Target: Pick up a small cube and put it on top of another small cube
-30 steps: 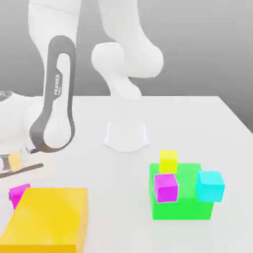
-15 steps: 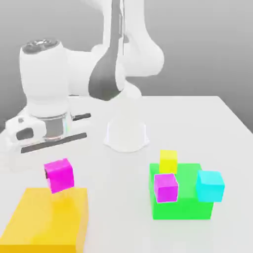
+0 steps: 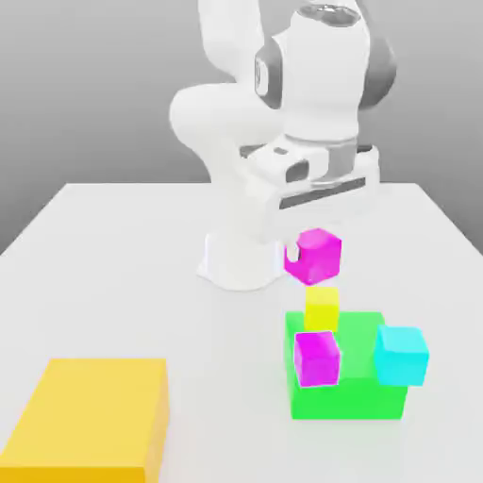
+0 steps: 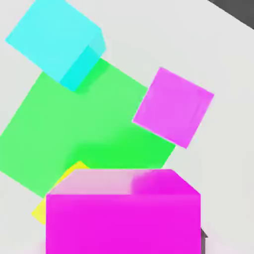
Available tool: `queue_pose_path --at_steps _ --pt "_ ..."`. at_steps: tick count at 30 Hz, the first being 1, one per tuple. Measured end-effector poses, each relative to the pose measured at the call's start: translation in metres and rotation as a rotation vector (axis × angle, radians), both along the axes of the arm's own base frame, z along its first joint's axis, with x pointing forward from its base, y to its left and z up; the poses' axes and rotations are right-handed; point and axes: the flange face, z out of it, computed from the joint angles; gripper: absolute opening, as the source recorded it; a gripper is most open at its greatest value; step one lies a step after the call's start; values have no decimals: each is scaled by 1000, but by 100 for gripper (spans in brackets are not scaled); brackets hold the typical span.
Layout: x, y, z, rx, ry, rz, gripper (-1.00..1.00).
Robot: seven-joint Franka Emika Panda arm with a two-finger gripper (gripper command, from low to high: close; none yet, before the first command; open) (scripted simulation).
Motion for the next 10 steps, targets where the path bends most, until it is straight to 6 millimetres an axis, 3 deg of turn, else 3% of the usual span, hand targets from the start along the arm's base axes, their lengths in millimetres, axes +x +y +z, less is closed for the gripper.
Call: queue_pose_path --at_steps 6,7,10 --pt "-7 3 -53 3 -3 -7 -100" --pt "-7 3 -62 2 -4 -7 100" --pt "-7 3 -62 2 -4 -7 100"
